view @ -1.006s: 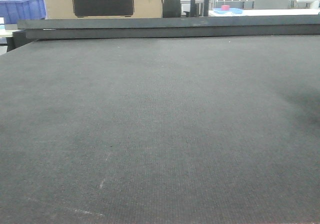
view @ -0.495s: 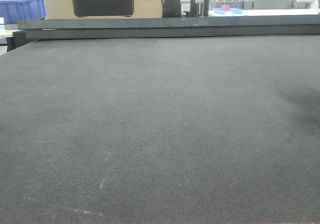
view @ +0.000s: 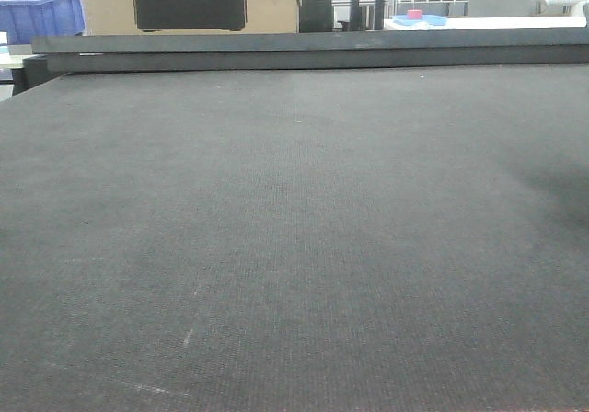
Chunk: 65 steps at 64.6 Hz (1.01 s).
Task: Place valve from conveyor to right shelf box
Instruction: 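Close the left gripper around the white body of the other valve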
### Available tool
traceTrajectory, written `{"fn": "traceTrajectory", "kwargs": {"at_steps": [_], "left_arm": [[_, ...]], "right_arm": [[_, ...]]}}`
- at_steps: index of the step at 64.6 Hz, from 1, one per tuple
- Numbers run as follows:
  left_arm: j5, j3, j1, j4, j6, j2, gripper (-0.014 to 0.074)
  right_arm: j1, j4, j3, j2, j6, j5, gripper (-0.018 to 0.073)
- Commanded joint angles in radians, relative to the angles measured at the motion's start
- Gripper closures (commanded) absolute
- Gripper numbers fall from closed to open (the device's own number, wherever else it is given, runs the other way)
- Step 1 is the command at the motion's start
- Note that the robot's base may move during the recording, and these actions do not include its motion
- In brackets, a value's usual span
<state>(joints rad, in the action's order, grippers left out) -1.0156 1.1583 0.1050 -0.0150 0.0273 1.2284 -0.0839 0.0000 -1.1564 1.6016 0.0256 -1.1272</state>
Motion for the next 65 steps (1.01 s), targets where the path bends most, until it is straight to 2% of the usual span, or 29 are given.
{"fn": "traceTrajectory", "kwargs": {"at_steps": [1,5,13,35,40,56,60,65], "left_arm": [[0.001,0.012,-0.002,0.009,0.0,-0.001,0.0707],[0.001,0.012,-0.002,0.009,0.0,-0.001,0.0707],[0.001,0.012,-0.002,0.009,0.0,-0.001,0.0707],[-0.019,0.012,-0.002,0.015,0.0,0.009,0.0697],[-0.045,0.012,-0.002,0.015,0.0,0.026,0.0623],[-0.025,0.012,-0.002,0.005,0.004,0.102,0.0138],[-0.025,0.012,-0.002,-0.003,0.004,0.131,0.0076],[-0.027,0.012,-0.005,-0.022,0.004,0.166,0.0068]], "right_arm": [[0.002,0.0,-0.006,-0.002,-0.009,0.006,0.0346],[0.002,0.0,-0.006,-0.002,-0.009,0.006,0.0503],[0.002,0.0,-0.006,-0.002,-0.009,0.01,0.072],[0.002,0.0,-0.006,-0.002,-0.009,0.011,0.0727],[0.002,0.006,-0.006,-0.002,-0.009,0.011,0.0727],[0.002,0.006,-0.006,-0.002,-0.009,0.01,0.0727],[0.002,0.006,-0.006,-0.002,-0.009,0.01,0.0727],[0.002,0.006,-0.006,-0.002,-0.009,0.01,0.0727]]}}
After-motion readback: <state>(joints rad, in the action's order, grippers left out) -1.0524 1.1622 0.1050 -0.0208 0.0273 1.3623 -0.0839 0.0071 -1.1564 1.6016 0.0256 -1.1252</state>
